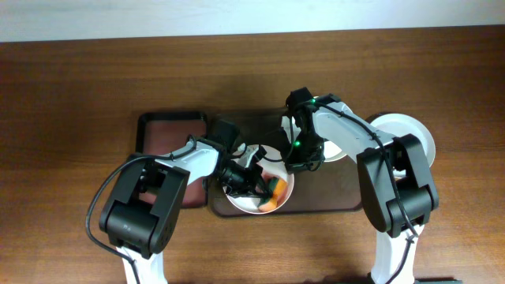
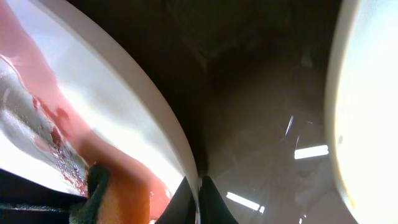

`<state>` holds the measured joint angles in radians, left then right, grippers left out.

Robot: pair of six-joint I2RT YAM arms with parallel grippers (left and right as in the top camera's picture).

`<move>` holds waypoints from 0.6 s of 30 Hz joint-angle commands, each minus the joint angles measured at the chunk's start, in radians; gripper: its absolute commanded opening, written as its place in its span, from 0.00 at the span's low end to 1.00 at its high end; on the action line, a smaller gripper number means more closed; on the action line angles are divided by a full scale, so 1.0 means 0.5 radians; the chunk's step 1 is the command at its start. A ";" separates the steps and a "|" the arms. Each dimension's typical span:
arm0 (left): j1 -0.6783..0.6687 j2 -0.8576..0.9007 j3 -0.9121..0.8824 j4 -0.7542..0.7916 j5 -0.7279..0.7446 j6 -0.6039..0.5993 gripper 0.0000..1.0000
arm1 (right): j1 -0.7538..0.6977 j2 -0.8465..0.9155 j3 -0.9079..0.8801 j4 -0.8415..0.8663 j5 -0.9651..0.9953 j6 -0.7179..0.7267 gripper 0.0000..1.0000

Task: Clean dirty plates on tray and stack at the side
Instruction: 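Scrub the pink plate with the sponge while right gripper holds it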

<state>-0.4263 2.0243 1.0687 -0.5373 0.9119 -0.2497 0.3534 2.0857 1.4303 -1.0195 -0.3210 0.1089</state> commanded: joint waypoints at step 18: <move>0.165 -0.201 0.195 -0.397 -1.353 -0.173 0.00 | 0.012 -0.030 -0.017 -0.034 0.030 0.017 0.04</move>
<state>-0.3611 1.9293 1.1786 -0.6533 0.3584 -0.3344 0.3534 2.0857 1.4303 -1.0210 -0.3393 0.1104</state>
